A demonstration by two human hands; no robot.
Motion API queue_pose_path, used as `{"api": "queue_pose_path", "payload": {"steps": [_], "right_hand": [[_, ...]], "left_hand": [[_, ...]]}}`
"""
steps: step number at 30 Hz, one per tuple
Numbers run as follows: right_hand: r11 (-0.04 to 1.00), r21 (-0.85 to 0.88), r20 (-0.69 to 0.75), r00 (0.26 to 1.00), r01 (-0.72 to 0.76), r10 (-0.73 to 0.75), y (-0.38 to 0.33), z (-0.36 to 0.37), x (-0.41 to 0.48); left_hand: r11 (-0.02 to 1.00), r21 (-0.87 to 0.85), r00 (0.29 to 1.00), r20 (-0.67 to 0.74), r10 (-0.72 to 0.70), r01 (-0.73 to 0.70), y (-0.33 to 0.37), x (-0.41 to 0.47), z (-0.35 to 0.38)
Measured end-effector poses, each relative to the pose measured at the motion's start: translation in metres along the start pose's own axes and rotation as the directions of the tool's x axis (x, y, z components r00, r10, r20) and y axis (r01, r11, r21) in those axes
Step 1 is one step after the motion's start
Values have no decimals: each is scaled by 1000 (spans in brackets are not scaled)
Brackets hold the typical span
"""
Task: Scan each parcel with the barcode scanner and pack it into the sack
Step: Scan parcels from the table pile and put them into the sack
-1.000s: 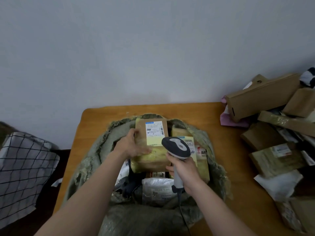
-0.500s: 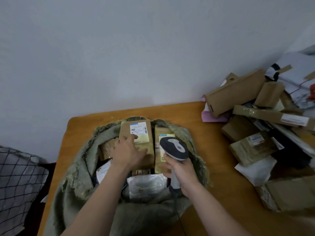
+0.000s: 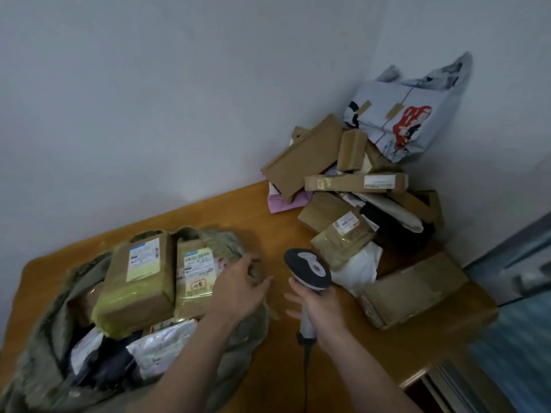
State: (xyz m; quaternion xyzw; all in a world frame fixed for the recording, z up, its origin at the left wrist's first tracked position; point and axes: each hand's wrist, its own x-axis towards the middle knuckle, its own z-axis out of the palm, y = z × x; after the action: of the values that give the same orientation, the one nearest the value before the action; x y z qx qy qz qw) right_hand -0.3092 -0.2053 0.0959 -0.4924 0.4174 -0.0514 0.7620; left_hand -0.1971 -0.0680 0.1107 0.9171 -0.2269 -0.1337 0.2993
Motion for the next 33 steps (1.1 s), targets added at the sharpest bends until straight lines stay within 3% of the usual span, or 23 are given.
{"api": "queue_pose_path", "payload": {"steps": [11, 14, 18, 22, 25, 28, 33], "right_hand": [[995, -34, -206, 973, 97, -102, -26, -163, 26], [993, -2, -240, 963, 122, -119, -31, -202, 32], [999, 2, -310, 950, 51, -48, -28, -243, 38], [1000, -29, -347, 938, -10, -1, -23, -267, 38], [998, 25, -367, 928, -54, 60, -20, -275, 36], [998, 31, -348, 935, -57, 64, -19, -275, 35], [999, -11, -276, 961, -33, 28, -25, -260, 33]], "left_hand": [[992, -119, 936, 353, 6, 39, 118, 31, 146], [994, -3, 921, 375, 102, -109, 146, 33, 185], [930, 167, 864, 453, 222, -326, 178, 33, 232], [841, 383, 844, 516, 148, -382, 178, 30, 271], [820, 444, 876, 463, 136, -362, 175, 29, 277], [857, 402, 895, 424, 138, -323, 174, 32, 264], [979, 103, 903, 413, 120, -177, 166, 39, 213]]}}
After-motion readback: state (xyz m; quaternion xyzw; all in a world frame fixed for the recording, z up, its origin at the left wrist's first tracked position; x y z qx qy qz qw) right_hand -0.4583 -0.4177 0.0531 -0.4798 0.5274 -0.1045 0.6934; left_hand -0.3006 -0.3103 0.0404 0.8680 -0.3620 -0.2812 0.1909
